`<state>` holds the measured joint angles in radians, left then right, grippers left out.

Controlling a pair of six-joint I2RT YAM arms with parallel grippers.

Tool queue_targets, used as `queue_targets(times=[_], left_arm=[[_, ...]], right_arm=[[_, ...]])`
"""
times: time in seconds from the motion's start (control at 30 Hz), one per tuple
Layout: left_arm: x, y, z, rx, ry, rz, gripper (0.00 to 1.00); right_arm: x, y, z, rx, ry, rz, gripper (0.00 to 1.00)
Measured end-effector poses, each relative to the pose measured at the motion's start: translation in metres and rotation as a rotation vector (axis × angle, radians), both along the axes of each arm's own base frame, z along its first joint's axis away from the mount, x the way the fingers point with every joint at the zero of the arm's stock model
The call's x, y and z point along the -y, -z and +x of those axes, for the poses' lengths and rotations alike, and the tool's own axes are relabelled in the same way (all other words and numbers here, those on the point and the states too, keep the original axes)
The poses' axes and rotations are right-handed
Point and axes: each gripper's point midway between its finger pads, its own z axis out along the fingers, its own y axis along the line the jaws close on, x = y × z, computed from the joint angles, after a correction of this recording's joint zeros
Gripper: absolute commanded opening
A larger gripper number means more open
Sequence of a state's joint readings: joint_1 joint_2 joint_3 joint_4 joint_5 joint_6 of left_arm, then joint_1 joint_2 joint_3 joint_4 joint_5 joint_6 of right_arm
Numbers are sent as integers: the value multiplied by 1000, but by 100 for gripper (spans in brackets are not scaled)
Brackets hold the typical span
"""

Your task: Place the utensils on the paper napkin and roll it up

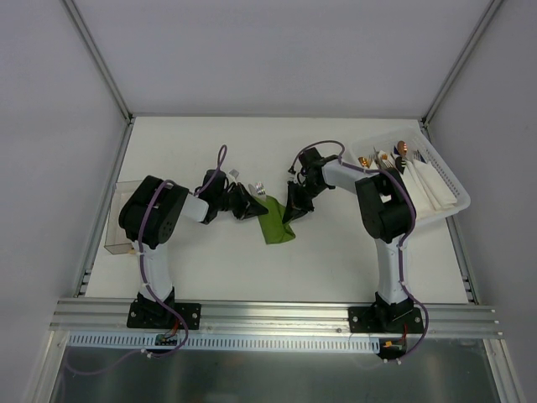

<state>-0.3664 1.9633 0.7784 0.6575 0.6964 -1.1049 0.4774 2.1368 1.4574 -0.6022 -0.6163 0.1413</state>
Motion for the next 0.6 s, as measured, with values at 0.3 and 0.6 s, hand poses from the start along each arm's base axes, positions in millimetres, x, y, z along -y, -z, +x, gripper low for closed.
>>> queue_targets(times=[0.3,0.6], left_arm=[[-1,3,4,-21,-6,31,0],[-2,5,3,-34,-8,41,0]], right_arm=[[-7,-15,10,41,-8,15,11],[-25,-29,3,59,-38,46,8]])
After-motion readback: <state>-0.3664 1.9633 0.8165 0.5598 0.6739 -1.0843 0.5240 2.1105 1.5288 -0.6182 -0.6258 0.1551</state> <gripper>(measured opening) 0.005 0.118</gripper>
